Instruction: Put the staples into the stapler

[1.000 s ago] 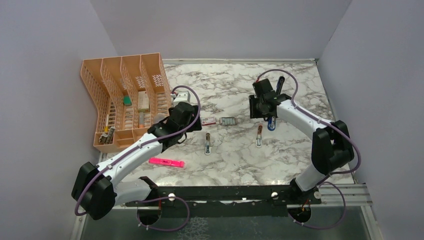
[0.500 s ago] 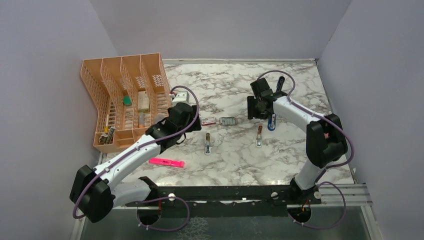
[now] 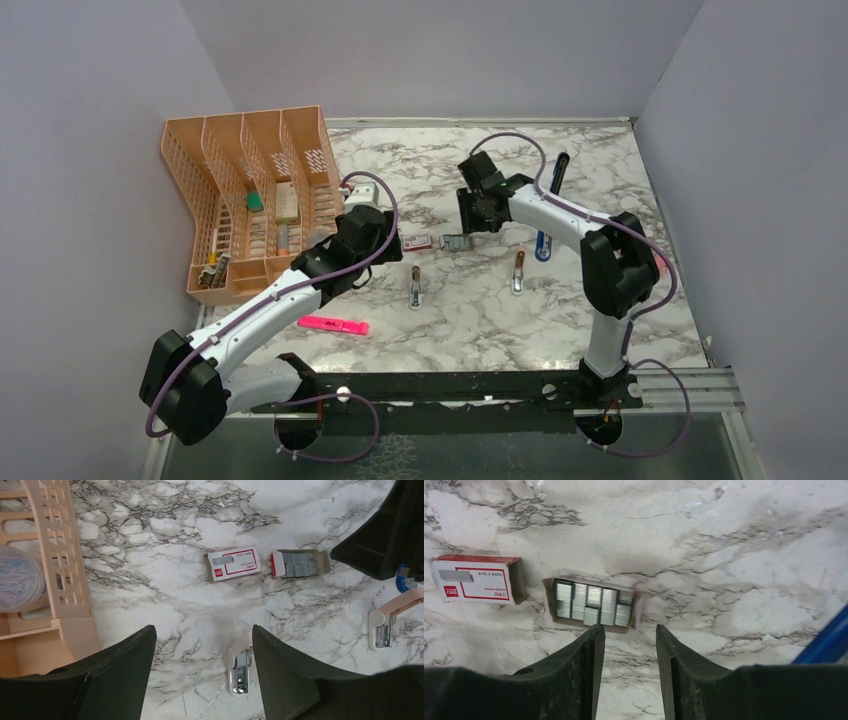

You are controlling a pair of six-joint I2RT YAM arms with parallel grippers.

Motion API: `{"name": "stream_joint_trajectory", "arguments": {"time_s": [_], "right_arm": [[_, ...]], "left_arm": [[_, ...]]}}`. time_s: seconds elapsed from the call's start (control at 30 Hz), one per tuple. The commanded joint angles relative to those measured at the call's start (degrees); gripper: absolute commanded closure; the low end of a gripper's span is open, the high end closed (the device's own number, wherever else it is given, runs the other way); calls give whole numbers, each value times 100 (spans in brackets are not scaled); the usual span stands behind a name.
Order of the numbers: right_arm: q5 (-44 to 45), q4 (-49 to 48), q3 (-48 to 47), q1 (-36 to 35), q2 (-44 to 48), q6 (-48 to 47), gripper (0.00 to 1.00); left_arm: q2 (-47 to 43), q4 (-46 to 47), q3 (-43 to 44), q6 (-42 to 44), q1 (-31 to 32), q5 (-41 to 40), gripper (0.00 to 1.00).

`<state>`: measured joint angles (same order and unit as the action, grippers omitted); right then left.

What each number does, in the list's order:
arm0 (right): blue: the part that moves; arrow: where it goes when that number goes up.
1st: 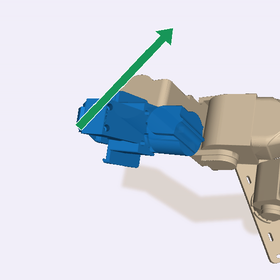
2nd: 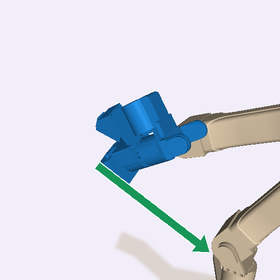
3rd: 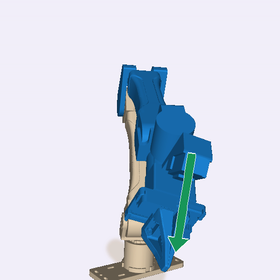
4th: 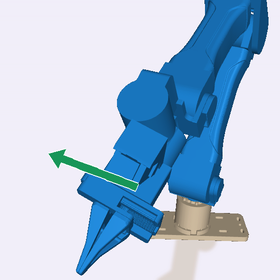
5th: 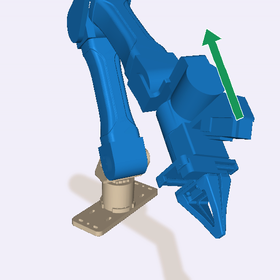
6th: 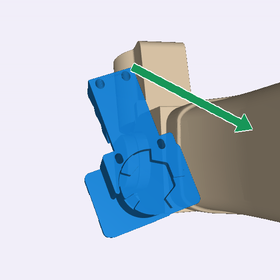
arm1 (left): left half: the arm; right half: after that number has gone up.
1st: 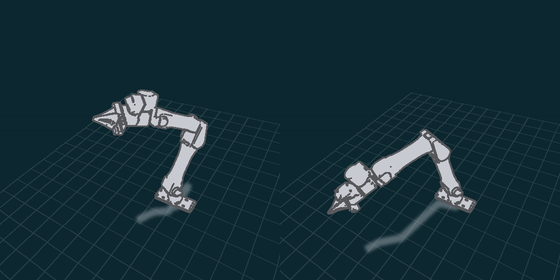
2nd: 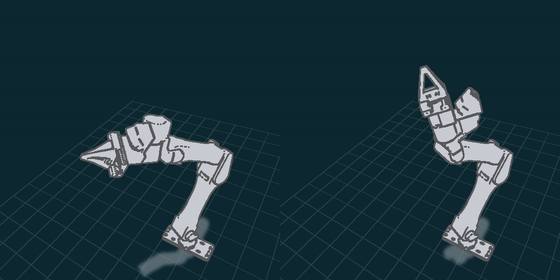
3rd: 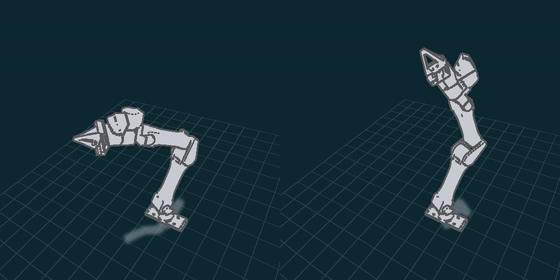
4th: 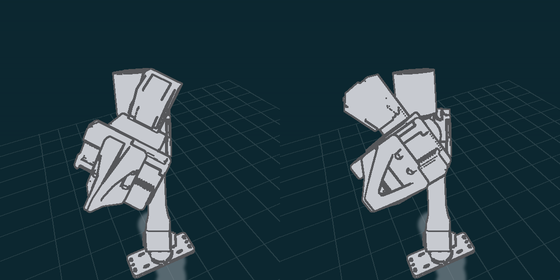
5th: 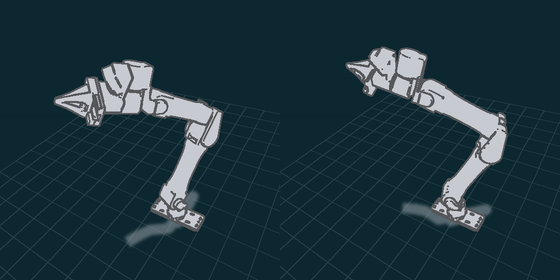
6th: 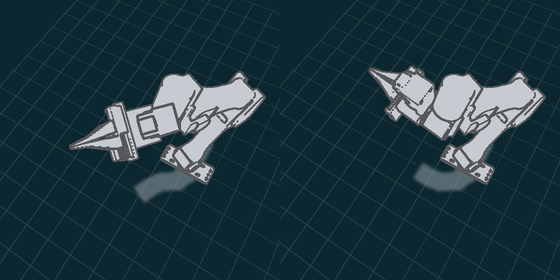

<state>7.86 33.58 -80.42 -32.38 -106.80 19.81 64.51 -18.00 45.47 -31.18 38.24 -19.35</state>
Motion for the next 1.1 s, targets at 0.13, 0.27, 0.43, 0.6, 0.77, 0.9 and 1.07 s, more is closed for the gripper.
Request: {"name": "stream_joint_trajectory", "arguments": {"time_s": [0.13, 0.27, 0.43, 0.6, 0.77, 0.9, 1.07], "right_arm": [[45, 292, -638, -491, -725, 191, 54], [110, 380, -825, -573, -925, 281, 56], [134, 470, -913, -636, -1090, 342, 57], [233, 576, -984, -663, -1204, 412, 63], [243, 587, -1019, -665, -1283, 488, 65], [171, 522, -1027, -669, -1314, 488, 66], [181, 528, -1037, -664, -1347, 543, 72]], "left_arm": [[-47, 134, -89, 59, -35, 14, 29], [-48, 140, -100, 59, -36, 19, 29], [-42, 139, -118, 42, -36, 19, 29], [-38, 139, -118, 35, -34, 21, 29], [-57, 139, -134, 33, -30, 19, 29], [-72, 139, -134, 25, -34, 3, 29], [-113, 133, -143, 33, -31, -6, 29]]}}
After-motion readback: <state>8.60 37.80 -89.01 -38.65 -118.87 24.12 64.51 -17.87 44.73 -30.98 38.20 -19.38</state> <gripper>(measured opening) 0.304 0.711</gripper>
